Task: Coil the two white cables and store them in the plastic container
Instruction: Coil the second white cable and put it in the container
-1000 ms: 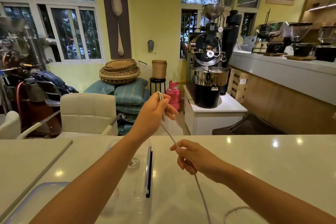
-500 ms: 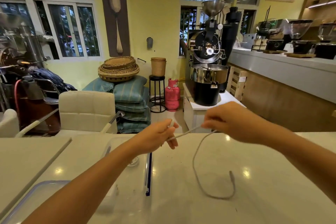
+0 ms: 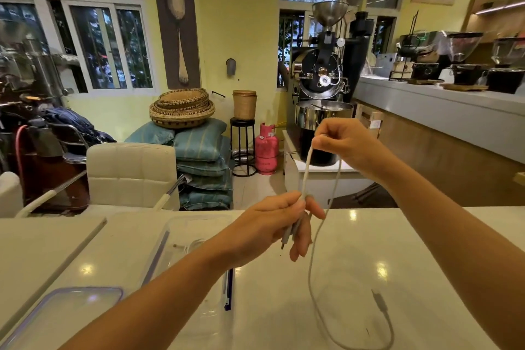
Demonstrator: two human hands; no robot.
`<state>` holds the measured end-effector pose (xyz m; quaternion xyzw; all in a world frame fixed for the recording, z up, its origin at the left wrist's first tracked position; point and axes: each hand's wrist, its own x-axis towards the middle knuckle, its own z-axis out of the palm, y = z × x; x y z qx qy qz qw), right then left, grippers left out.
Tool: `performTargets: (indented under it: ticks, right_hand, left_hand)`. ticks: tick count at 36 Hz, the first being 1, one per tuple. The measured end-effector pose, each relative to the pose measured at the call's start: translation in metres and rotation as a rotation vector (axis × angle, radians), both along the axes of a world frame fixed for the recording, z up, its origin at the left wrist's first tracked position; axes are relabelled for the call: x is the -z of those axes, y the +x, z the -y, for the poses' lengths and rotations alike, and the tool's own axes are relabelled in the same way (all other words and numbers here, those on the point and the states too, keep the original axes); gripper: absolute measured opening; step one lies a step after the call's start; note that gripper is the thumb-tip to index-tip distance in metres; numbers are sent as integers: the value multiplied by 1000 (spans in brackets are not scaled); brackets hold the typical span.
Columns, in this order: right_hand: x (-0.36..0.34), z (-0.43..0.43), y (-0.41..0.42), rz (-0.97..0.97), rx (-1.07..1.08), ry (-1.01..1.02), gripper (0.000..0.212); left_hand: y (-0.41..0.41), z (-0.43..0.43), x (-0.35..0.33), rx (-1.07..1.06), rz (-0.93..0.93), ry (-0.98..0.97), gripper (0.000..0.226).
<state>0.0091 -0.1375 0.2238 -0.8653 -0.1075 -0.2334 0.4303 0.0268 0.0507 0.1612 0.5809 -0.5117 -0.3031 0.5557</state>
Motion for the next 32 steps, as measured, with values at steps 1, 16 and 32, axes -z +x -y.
performTargets:
  ticks: [1, 16, 32]
  right_hand:
    - [4, -1, 4, -12, -10, 37, 20]
    - [89, -56, 33, -239, -184, 525, 25]
    - [85, -58, -2, -570, -109, 190, 19]
  left_hand:
    - [0, 1, -2, -1, 2, -20, 29]
    - [31, 19, -25, -315, -70, -182, 34]
    - [71, 20, -11, -674, 368, -1, 31]
